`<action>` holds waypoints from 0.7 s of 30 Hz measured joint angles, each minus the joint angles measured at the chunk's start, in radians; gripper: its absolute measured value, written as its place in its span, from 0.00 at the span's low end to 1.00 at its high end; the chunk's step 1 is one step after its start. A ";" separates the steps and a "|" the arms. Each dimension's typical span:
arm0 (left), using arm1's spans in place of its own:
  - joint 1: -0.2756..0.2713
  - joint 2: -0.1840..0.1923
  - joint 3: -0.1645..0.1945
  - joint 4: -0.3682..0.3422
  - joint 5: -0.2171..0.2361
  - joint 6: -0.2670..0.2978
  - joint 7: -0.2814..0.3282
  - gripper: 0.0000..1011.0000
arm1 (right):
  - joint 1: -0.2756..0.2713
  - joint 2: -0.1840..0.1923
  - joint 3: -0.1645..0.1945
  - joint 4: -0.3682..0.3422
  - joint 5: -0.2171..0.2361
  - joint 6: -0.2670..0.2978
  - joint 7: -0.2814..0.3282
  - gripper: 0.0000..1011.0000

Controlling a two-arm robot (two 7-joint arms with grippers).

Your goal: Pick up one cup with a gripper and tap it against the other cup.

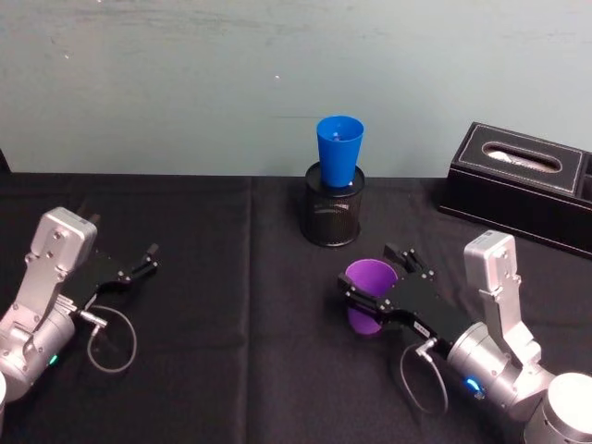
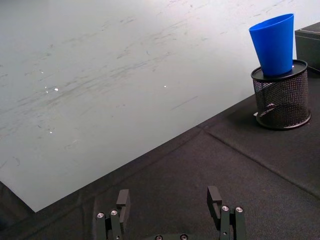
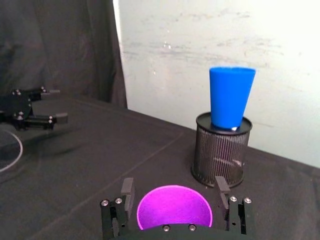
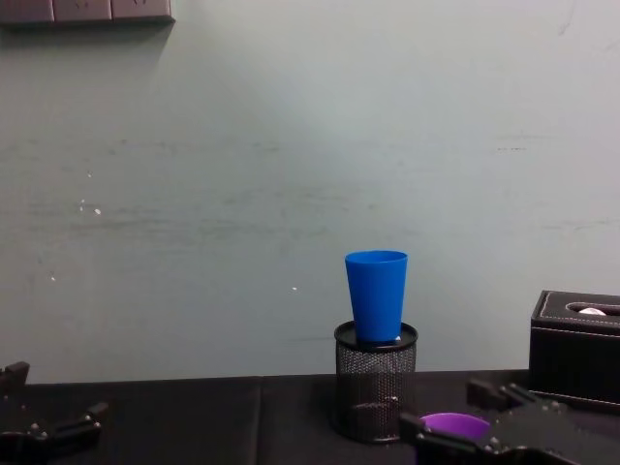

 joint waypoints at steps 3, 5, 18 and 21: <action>0.000 0.000 0.000 0.000 0.000 0.000 0.000 1.00 | -0.003 0.003 0.003 -0.014 0.003 -0.005 0.000 0.99; 0.000 0.000 0.000 0.000 0.000 0.000 0.000 1.00 | -0.006 0.004 0.009 -0.025 0.009 -0.008 -0.001 0.99; 0.000 0.000 0.000 0.000 0.000 0.000 0.000 1.00 | -0.019 0.006 0.025 -0.060 0.018 0.006 -0.029 0.99; 0.000 0.000 0.000 0.000 0.000 0.000 0.000 1.00 | -0.023 0.005 0.029 -0.063 0.014 0.006 -0.043 0.99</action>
